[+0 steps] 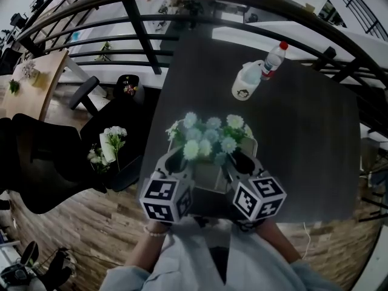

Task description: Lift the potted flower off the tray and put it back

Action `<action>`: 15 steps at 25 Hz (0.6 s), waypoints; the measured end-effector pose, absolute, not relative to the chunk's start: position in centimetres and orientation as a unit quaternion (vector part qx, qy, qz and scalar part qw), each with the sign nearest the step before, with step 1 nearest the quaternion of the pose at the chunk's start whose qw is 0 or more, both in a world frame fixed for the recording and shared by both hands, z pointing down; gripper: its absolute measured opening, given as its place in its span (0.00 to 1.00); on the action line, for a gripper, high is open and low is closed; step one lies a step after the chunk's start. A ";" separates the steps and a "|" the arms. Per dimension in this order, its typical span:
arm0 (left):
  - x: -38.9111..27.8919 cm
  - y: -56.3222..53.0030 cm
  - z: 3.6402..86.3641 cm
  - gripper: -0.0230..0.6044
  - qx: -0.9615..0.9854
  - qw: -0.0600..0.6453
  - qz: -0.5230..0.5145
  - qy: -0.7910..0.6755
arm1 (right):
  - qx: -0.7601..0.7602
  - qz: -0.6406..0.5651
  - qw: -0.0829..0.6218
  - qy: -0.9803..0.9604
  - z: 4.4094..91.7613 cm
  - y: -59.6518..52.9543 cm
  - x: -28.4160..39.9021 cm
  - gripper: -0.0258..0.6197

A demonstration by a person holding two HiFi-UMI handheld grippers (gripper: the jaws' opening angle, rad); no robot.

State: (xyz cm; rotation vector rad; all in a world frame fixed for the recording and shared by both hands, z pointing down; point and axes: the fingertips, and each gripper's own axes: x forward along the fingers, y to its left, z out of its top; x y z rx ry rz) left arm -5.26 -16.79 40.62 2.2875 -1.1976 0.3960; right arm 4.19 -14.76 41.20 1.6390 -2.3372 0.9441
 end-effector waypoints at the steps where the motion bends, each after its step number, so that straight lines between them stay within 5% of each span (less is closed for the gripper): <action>1: -5.2 -16.7 40.4 0.17 0.845 0.262 0.146 -0.443 | 0.544 0.311 0.065 -0.777 40.9 -14.8 4.2 0.23; 15: -4.7 -17.2 37.6 0.16 0.850 0.237 0.108 -0.458 | 0.553 0.257 0.053 -0.791 37.5 -15.1 4.9 0.22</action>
